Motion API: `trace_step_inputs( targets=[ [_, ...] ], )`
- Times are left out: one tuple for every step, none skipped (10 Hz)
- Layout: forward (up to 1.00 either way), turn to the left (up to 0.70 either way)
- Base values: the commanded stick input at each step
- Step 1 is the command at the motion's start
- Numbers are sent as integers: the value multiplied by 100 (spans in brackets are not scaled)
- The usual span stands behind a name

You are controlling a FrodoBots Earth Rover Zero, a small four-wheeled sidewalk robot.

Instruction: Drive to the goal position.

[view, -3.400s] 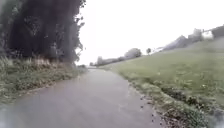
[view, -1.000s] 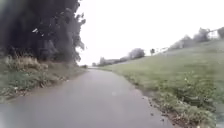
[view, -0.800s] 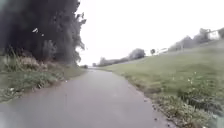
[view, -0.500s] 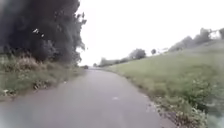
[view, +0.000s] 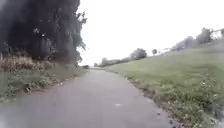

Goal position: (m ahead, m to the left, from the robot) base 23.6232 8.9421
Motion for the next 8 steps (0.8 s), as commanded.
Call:
trace_step_inputs(
  targets=[
    [70,0],
    [70,0],
    [70,0],
    [70,0],
    [70,0],
    [70,0],
    [70,0],
    [70,0]
  ],
)
